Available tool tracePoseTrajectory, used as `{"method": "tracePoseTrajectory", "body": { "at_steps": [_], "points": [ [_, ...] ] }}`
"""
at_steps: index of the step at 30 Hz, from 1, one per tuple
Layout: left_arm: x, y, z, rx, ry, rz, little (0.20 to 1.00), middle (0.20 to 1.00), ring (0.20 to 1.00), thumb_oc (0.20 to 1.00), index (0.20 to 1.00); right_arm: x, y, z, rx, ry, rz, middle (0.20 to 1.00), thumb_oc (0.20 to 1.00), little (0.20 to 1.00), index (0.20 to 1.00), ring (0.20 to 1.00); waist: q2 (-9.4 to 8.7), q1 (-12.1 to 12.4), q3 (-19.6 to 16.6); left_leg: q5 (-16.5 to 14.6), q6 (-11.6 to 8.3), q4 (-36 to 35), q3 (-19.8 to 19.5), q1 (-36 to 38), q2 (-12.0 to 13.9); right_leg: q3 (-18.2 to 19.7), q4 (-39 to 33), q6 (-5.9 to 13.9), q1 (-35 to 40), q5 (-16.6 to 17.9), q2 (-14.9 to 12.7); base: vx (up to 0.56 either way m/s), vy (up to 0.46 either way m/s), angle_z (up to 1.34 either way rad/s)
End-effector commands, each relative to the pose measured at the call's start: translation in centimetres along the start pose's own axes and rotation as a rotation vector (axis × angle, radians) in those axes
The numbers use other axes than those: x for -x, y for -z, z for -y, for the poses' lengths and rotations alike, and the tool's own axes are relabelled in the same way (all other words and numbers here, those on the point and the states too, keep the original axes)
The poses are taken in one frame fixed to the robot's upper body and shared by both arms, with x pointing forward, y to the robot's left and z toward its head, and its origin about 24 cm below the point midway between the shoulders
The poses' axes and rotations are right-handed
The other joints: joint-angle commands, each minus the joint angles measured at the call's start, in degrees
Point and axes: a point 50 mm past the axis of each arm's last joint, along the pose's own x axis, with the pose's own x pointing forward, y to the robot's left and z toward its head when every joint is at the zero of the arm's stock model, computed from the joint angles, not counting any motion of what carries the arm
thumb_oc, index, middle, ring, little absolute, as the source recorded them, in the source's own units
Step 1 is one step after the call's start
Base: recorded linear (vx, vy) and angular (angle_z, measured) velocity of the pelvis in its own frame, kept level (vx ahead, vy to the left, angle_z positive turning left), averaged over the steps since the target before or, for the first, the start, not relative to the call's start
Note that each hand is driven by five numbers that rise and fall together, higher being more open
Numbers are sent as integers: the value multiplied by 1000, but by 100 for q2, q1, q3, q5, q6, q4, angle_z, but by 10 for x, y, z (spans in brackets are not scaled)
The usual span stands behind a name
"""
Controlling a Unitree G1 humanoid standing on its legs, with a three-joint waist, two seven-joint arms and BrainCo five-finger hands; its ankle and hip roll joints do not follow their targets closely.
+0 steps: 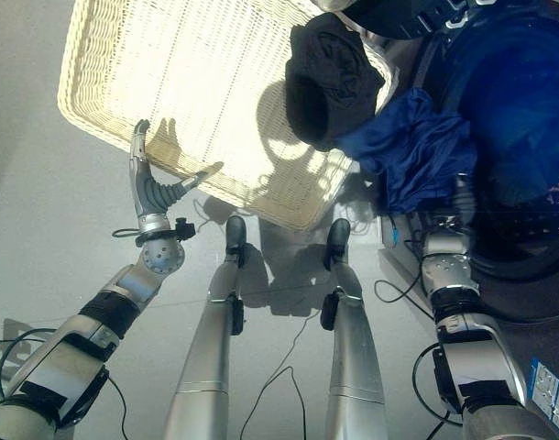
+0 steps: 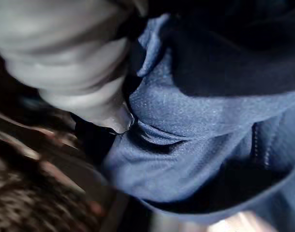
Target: Put the clothes into the washing machine.
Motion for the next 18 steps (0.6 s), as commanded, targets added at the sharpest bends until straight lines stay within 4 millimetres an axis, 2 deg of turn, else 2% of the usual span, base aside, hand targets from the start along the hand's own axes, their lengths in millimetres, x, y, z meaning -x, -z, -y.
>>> {"method": "tracePoseTrajectory", "body": {
  "at_steps": [1, 4, 5, 7, 8, 9, 10, 16, 17, 18],
  "points": [
    [7, 4, -6, 50, -61, -14, 1000, 1000, 1000, 1000, 1000, -6, -79, -10, -20, 37, 364, 200, 200, 200, 200, 200, 196, -107, -125, -45, 331, 167, 112, -52, -277, -374, -258, 420, 215, 578, 238, 1, -8, -4],
    [9, 6, -8, 45, -62, -14, 1000, 1000, 1000, 1000, 1000, -6, -88, -12, -24, 55, 400, 200, 200, 200, 200, 200, 180, -113, -125, -57, 332, 173, 102, -53, -278, -374, -264, 420, 222, 578, 246, -7, -13, -1],
    [14, 16, -19, 3, -64, -26, 1000, 1000, 1000, 1000, 1000, 3, -143, -26, 25, 162, 673, 200, 200, 200, 200, 200, 48, -193, -125, -136, 346, 179, 85, -13, -244, -367, -330, 431, 314, 582, 319, -22, -34, -5],
    [11, 18, -23, -7, -63, -28, 1000, 1000, 1000, 1000, 1000, 5, -152, -34, 56, 158, 707, 200, 200, 200, 200, 200, 10, -215, -125, -155, 357, 192, 67, 11, -255, -361, -327, 427, 336, 577, 340, -16, -13, -7],
    [7, 18, -25, -14, -58, -27, 1000, 1000, 1000, 1000, 1000, 5, -157, -39, 88, 142, 718, 357, 357, 357, 357, 357, -11, -218, -125, -162, 366, 188, 49, 34, -261, -355, -334, 420, 363, 562, 349, 0, 0, 0],
    [0, 17, -28, -20, -56, -13, 1000, 1000, 1000, 1000, 1000, 4, -161, -45, 97, 129, 711, 922, 922, 922, 922, 922, -36, -221, -125, -110, 374, 182, 32, -11, -277, -364, -356, 400, 328, 602, 346, 0, 0, 0],
    [-3, 16, -29, -22, -52, -9, 1000, 1000, 1000, 1000, 1000, 1, -163, -46, 124, 115, 694, 1000, 1000, 1000, 1000, 1000, -37, -219, -125, -100, 370, 156, 27, 2, -273, -368, -366, 400, 342, 595, 342, 0, 0, 0],
    [-11, 13, -30, -21, -24, 22, 1000, 1000, 1000, 1000, 1000, -6, -157, -53, 295, 114, 642, 1000, 1000, 1000, 1000, 1000, -16, -166, -125, -116, 381, 167, -53, 26, -348, -387, -404, 375, 366, 564, 318, 0, 0, 0],
    [-8, 11, -25, -34, 0, 43, 1000, 1000, 1000, 1000, 1000, -10, -149, -48, 445, 150, 598, 1000, 1000, 1000, 1000, 1000, 7, -143, -125, -175, 381, 162, -44, 100, -343, -393, -394, 378, 430, 500, 314, 0, 0, 0],
    [-9, 9, -22, -39, 11, 59, 1000, 1000, 1000, 1000, 1000, -13, -142, -47, 499, 159, 561, 1000, 1000, 1000, 1000, 1000, 22, -125, -125, -174, 390, 157, -49, 102, -362, -398, -407, 370, 428, 500, 314, 0, 0, 0]
  ]
}}
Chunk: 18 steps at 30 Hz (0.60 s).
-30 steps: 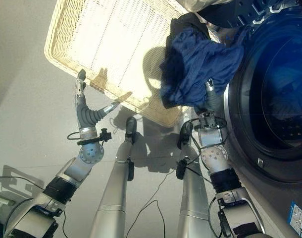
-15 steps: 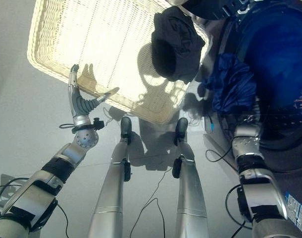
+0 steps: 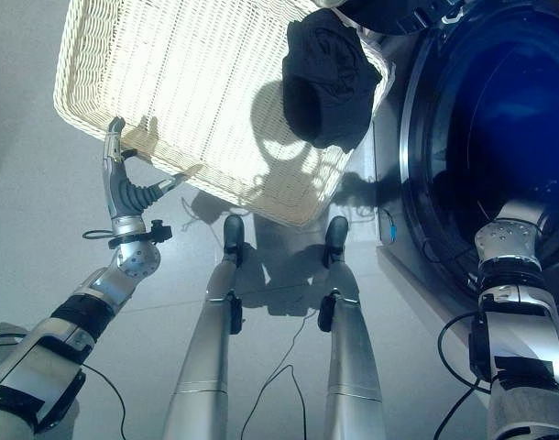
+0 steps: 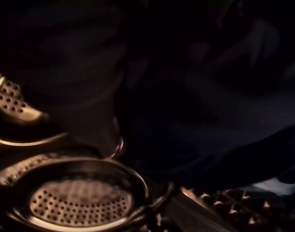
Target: Put the clothes into the washing machine.
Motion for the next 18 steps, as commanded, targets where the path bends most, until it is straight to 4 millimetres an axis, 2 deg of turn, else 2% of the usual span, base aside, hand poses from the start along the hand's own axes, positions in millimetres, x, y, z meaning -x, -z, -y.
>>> {"method": "tracePoseTrajectory", "body": {
  "at_steps": [1, 5, 7, 8, 10, 18],
  "points": [
    [-3, -4, 4, 6, 8, 31, 1000, 1000, 1000, 1000, 1000, -28, -67, -9, 363, -68, 185, 1000, 1000, 1000, 1000, 1000, 65, -114, -140, -183, 336, 102, -22, 132, -361, -405, -38, 333, 243, 232, 289, 0, 0, 0],
    [-10, -22, 18, -62, 90, 166, 1000, 1000, 1000, 1000, 1000, -30, -42, 3, 776, -5, 88, 1000, 1000, 1000, 1000, 1000, 79, -70, -140, -160, 365, 95, -20, 101, -348, -451, -18, 324, 224, 260, 263, 0, 0, 0],
    [-14, -30, 24, -75, 114, 219, 1000, 1000, 1000, 1000, 1000, -30, -38, 6, 872, 26, 81, 1000, 1000, 1000, 1000, 1000, 85, -65, -140, -159, 376, 105, -15, 78, -346, -463, 1, 324, 202, 266, 261, 0, 0, 0],
    [-14, -31, 25, -77, 115, 223, 1000, 1000, 1000, 1000, 1000, -30, -39, 6, 869, 32, 88, 1000, 1000, 1000, 1000, 1000, 88, -68, -140, -159, 377, 107, -14, 71, -345, -464, 6, 326, 195, 266, 261, -1, -31, 0],
    [-29, -49, 33, -43, 115, 250, 1000, 1000, 1000, 1000, 1000, -23, -25, -2, 1099, 4, 137, 1000, 1000, 1000, 1000, 1000, 91, -73, -140, -166, 407, 119, 7, 13, -345, -472, 13, 344, 144, 285, 263, -6, -38, 0],
    [-47, -78, 45, -115, 152, 404, 1000, 1000, 1000, 1000, 1000, -4, 1, -30, 1185, -144, 226, 1000, 1000, 1000, 1000, 1000, 142, -167, -140, -186, 407, 84, 96, -8, -317, -409, 12, 366, 76, 289, 273, -4, 16, -1]
  ]
}}
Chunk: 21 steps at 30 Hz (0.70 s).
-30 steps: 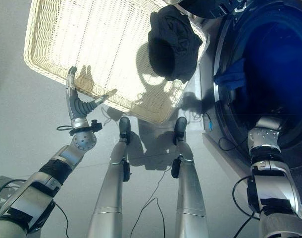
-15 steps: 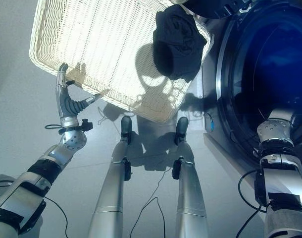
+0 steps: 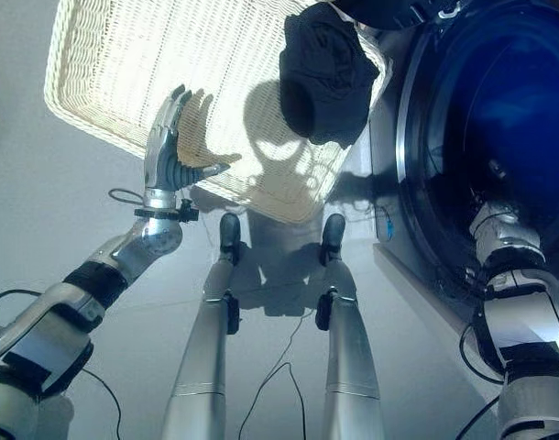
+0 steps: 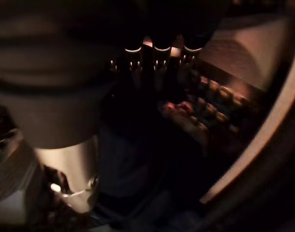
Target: Put the clothes into the washing machine.
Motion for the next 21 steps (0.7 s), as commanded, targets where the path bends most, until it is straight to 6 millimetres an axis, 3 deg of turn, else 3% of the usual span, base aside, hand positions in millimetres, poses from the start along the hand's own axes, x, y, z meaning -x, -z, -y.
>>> {"method": "tracePoseTrajectory", "body": {
  "at_steps": [1, 5, 10, 21],
  "points": [
    [-12, -13, 1, 39, -54, 32, 1000, 1000, 1000, 1000, 1000, -8, -27, 20, 86, 80, 197, 1000, 1000, 1000, 1000, 1000, 151, -7, -139, -224, 382, 86, 164, 91, -301, -312, 88, 358, 88, 226, 303, -7, 42, -2],
    [-21, -10, -3, 172, -138, -107, 1000, 1000, 1000, 1000, 1000, 14, -31, -9, 80, -1, 347, 1000, 1000, 1000, 1000, 1000, 162, -85, -139, -251, 371, 101, 228, 64, -297, -245, 115, 380, 30, 182, 312, -2, 14, -2],
    [-4, 9, -7, 289, -254, -289, 1000, 1000, 1000, 1000, 1000, 56, -28, -43, 36, -112, 479, 1000, 1000, 1000, 1000, 1000, 137, -162, -139, -264, 332, 72, 301, 57, -276, -216, 109, 377, -7, 122, 307, -1, 2, -1],
    [19, 33, -16, 410, -452, -502, 1000, 1000, 1000, 1000, 1000, 122, -28, -78, 103, -368, 737, 1000, 1000, 1000, 1000, 1000, 198, -248, -139, -199, 288, 29, 368, -4, -224, -78, 287, 320, -155, -43, 352, -3, 25, -2]
  ]
}}
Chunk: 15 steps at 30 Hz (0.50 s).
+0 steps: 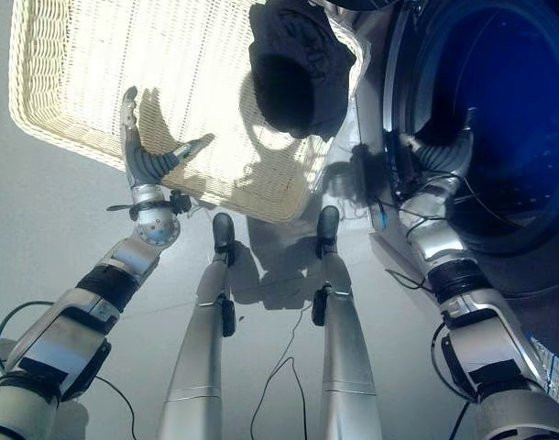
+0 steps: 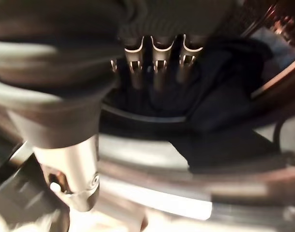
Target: Put the clothes into the washing machine.
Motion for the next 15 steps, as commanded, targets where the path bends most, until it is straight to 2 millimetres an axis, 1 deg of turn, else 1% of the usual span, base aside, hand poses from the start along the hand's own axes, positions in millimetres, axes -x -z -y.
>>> {"method": "tracePoseTrajectory", "body": {
  "at_steps": [1, 2, 5, 6, 7, 8, 9, 11, 14, 15],
  "points": [
    [-5, -4, -4, 108, -113, -28, 1000, 1000, 1000, 1000, 1000, 5, -20, -1, 60, -59, 178, 1000, 1000, 1000, 1000, 1000, 195, 12, -135, -190, 288, 238, 125, -24, -237, -324, 232, 277, 92, 8, 330, 0, 0, 0],
    [-4, -2, -5, 113, -123, -39, 1000, 1000, 1000, 1000, 1000, 9, -27, -6, 74, -82, 217, 1000, 1000, 1000, 1000, 1000, 201, 10, -135, -176, 287, 239, 123, -32, -239, -320, 244, 274, 85, 2, 336, 0, 0, 0],
    [-4, -2, -5, 115, -127, -44, 1000, 1000, 1000, 1000, 1000, 10, -29, -8, 71, -91, 233, 1000, 1000, 1000, 1000, 1000, 204, 11, -135, -170, 288, 231, 120, -28, -240, -319, 241, 273, 88, 3, 338, 0, 0, 0],
    [-2, -1, -5, 129, -136, -55, 1000, 1000, 1000, 1000, 1000, 16, -42, -15, 71, -117, 315, 1000, 1000, 1000, 1000, 1000, 215, 14, -135, -152, 286, 210, 120, -29, -248, -317, 220, 271, 94, -3, 343, 0, 0, 0],
    [-2, -1, -5, 131, -136, -56, 1000, 1000, 1000, 1000, 1000, 17, -45, -16, 70, -124, 330, 1000, 1000, 1000, 1000, 1000, 215, 16, -135, -148, 287, 204, 116, -28, -251, -317, 210, 271, 99, -3, 345, 0, 0, 0],
    [-1, -1, -3, 141, -137, -59, 1000, 1000, 1000, 1000, 1000, 22, -58, -23, 83, -149, 419, 1000, 1000, 1000, 1000, 1000, 224, 30, -135, -124, 294, 194, 113, -36, -259, -322, 208, 265, 99, -3, 346, 0, 0, 0],
    [-1, -2, -3, 142, -138, -60, 1000, 1000, 1000, 1000, 1000, 22, -60, -24, 85, -152, 430, 1000, 1000, 1000, 1000, 1000, 225, 31, -135, -122, 294, 198, 113, -38, -262, -323, 207, 264, 99, -1, 345, 0, 0, 0],
    [-1, -4, 1, 157, -137, -64, 1000, 1000, 1000, 1000, 1000, 25, -76, -31, 111, -175, 518, 1000, 1000, 1000, 1000, 1000, 243, 64, -135, -100, 299, 197, 103, -37, -284, -335, 190, 258, 107, 5, 337, 0, 0, 0],
    [-1, -6, 5, 169, -135, -68, 1000, 1000, 1000, 1000, 1000, 25, -89, -39, 127, -182, 580, 1000, 1000, 1000, 1000, 1000, 275, 111, -135, -92, 297, 221, 88, -40, -306, -356, 188, 254, 120, -1, 315, -5, -10, 2],
    [-1, -6, 5, 170, -135, -68, 1000, 1000, 1000, 1000, 1000, 25, -90, -39, 129, -182, 582, 1000, 1000, 1000, 1000, 1000, 278, 110, -135, -91, 296, 222, 86, -41, -307, -357, 187, 253, 122, 0, 314, -8, -8, 3]
  ]
}}
